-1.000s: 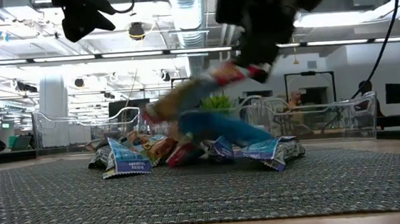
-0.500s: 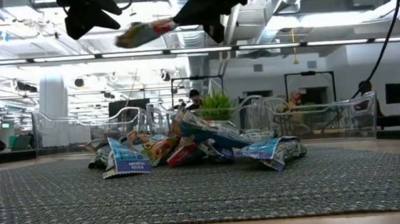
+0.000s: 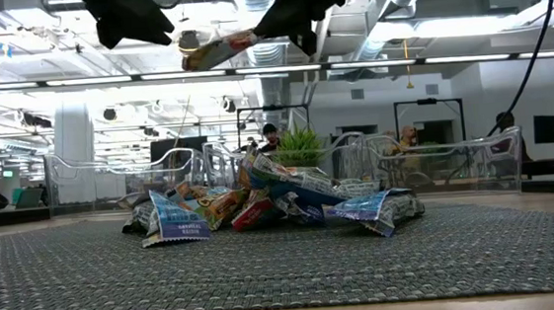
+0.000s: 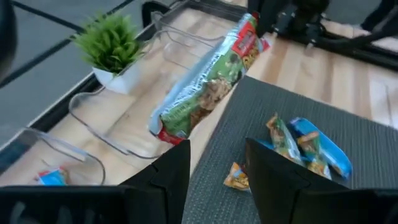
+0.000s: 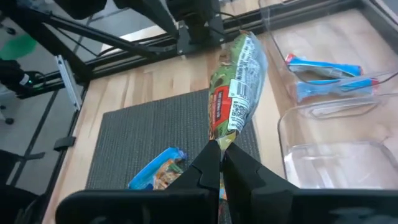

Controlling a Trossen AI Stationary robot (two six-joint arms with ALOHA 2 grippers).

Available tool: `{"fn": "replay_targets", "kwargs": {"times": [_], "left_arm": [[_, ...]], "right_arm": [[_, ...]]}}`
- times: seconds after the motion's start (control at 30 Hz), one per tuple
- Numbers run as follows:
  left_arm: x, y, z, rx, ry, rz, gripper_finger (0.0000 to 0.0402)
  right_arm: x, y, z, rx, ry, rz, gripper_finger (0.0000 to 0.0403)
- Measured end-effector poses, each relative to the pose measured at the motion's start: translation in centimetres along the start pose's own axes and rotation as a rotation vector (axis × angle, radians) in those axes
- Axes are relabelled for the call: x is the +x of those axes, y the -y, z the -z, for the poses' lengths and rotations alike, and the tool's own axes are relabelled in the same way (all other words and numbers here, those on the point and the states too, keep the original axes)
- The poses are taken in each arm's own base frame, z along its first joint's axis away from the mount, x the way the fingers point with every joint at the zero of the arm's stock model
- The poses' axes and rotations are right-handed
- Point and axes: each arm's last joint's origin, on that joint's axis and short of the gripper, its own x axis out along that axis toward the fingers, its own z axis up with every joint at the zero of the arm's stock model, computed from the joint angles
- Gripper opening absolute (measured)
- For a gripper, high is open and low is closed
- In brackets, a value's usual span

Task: Pick and place Granola Bars by type
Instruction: Put the red granola bar into the top left transparent bin

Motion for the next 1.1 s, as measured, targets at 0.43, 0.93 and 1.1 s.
{"fn": "replay_targets", "kwargs": {"times": [0.43,0.93,1.1], "left_arm": [[3.8,1.1,0.3,0.144,-0.21,0.02,0.0142],[3.0,0.9,-1.4,0.301,-0.185,-0.09,0.0142],[3.0,1.0,-1.5,0.366,-0.172,-0.068,0.0142]], "right_arm": [[0.3,-1.2,0.2,-0.009,-0.023,-0.073,0.0],[0.2,-0.6,0.4,0.027,-0.046,-0.058,0.0],[0.2,-0.8,0.4,0.019,-0.045,-0.07,0.0]]}}
